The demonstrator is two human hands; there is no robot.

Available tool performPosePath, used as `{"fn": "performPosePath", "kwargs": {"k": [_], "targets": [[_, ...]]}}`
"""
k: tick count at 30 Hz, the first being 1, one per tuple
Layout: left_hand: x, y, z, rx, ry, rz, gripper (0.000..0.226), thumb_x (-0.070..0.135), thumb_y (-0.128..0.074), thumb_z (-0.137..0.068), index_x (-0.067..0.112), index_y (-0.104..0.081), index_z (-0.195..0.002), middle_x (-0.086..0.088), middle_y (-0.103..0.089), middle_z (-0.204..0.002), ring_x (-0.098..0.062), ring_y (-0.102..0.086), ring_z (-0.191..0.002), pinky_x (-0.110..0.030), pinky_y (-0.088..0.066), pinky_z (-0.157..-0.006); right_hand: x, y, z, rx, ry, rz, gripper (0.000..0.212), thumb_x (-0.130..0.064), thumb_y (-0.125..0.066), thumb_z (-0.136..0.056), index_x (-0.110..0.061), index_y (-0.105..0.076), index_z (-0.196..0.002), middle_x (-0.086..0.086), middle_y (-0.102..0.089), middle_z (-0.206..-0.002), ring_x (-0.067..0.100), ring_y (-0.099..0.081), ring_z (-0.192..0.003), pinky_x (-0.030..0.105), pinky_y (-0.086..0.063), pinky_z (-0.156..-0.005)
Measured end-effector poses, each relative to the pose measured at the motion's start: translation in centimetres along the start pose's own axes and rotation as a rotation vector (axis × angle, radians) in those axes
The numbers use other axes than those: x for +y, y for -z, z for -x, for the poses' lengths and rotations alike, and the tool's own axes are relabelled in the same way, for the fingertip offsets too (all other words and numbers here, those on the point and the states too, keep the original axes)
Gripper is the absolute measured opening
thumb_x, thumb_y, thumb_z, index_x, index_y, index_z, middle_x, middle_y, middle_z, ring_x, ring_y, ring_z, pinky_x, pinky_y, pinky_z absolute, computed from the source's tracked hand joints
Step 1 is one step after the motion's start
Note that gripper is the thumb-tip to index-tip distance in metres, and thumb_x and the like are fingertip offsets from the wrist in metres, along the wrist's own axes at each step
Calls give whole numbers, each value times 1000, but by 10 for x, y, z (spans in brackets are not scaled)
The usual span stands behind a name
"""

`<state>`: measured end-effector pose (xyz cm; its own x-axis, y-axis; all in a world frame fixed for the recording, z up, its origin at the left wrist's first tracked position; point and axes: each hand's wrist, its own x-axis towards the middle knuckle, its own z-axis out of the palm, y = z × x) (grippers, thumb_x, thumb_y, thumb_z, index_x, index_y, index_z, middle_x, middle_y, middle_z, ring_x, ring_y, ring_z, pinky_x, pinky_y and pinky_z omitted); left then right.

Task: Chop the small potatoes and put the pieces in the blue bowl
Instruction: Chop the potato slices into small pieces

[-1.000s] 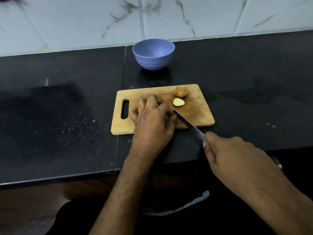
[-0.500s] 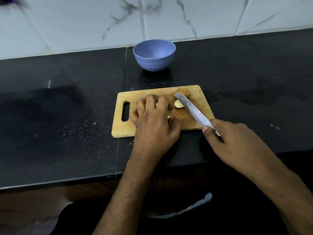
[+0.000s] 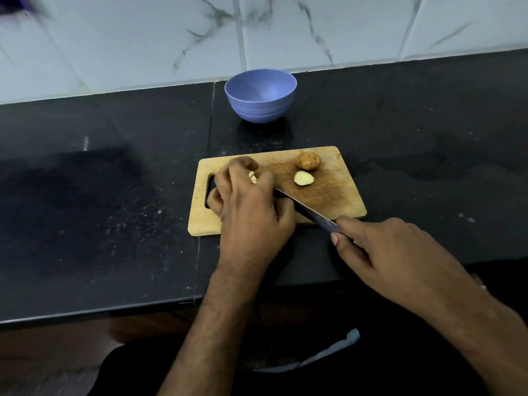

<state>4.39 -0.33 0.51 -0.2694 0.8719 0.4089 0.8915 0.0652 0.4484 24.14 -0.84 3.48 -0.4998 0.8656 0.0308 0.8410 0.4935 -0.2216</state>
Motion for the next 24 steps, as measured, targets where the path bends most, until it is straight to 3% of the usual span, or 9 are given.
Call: {"fn": "performPosePath", "kwargs": {"k": [4, 12, 19, 24], "targets": [[-2, 0, -1, 87, 120, 65, 16, 30, -58, -84, 25, -61, -99, 1, -38, -133, -19, -26, -130, -37, -15, -98, 7, 0, -1, 8, 24, -91, 25, -49, -37, -97, -34, -51, -84, -7, -49, -50, 9, -52, -44, 19, -35, -43], [-4, 1, -1, 101, 209, 109, 21, 24, -56, -83, 23, -59, -103, 1, -39, -128, -19, -27, -128, -37, -14, -99, 9, 0, -3, 39, -30, -151, 32, -51, -39, -96, -30, -50, -74, -2, -47, -49, 12, -48, -42, 22, -31, -42], [7, 1, 3, 30, -10, 60, 39, 36, -59, -83, 27, -51, -120, 3, -44, -124, -20, -37, -119, -44, -32, -98, 7, -1, -5, 66, -114, -147, 35, -50, -35, -97, -26, -51, -78, -1, -52, -53, 12, -52, -45, 29, -40, -44], [11, -5, 3, -12, -145, -36, 46, 44, -59, -89, 28, -47, -130, 7, -47, -125, -17, -38, -118, -35, -27, -94, 5, -1, -7, 70, -153, -107, 37, -50, -35, -98, -26, -43, -72, -1, -52, -55, 12, -52, -47, 28, -36, -44]]}}
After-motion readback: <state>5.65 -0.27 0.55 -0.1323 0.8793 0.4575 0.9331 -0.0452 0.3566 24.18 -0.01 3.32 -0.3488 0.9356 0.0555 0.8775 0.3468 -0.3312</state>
